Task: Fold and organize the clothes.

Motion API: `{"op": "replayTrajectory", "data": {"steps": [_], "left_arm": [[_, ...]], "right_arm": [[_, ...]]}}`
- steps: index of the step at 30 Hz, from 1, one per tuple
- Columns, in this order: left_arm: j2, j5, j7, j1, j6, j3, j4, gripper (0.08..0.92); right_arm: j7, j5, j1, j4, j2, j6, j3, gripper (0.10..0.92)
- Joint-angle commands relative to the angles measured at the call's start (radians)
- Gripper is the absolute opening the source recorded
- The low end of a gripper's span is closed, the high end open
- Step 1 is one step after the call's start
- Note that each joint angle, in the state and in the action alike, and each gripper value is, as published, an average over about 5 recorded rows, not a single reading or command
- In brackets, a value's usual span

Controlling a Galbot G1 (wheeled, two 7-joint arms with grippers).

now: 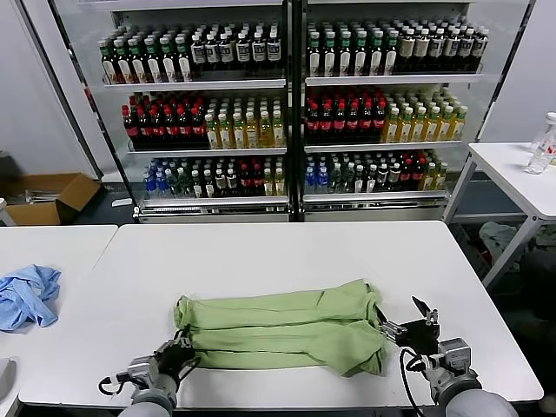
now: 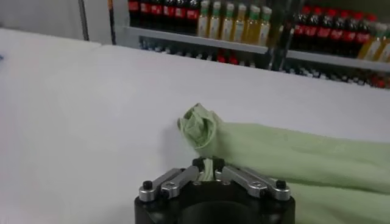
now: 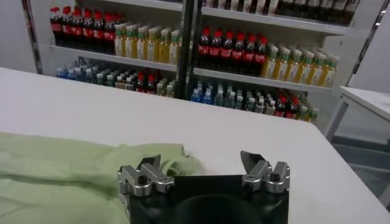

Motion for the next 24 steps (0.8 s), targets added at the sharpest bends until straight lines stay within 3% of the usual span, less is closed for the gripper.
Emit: {"op": "replayTrajectory", "data": {"steps": [1, 6, 10, 14, 18, 24], "left_arm": [[0.164, -0.277, 0.023, -0.017, -0.002, -0.271, 0.054, 0.111], [0.345, -0.422, 0.046, -0.005, 0.003, -0.504, 0.105, 0.111], [0.379, -0.613, 0.036, 0.018, 0.019, -0.612, 0.004, 0.11], [0.285, -0.809, 0.022, 0.038, 0.02, -0.56, -0.252, 0.109], [0.116, -0.839, 0.015, 0.044, -0.002, -0.318, -0.449, 0.109], [-0.075, -0.665, 0.019, 0.004, -0.037, 0.065, -0.402, 0.109]], "right_arm": [[0.002, 0.019, 0.004, 0.002, -0.004, 0.002, 0.002, 0.823], [0.006, 0.03, 0.031, -0.012, 0.001, 0.005, -0.01, 0.823], [0.009, 0.029, 0.044, -0.018, 0.007, 0.005, -0.025, 0.823], [0.01, 0.024, 0.041, -0.02, 0.012, 0.005, -0.031, 0.823], [0.009, 0.017, 0.033, -0.022, 0.015, 0.005, -0.031, 0.823], [0.009, 0.011, 0.027, -0.025, 0.018, 0.008, -0.025, 0.823]]}}
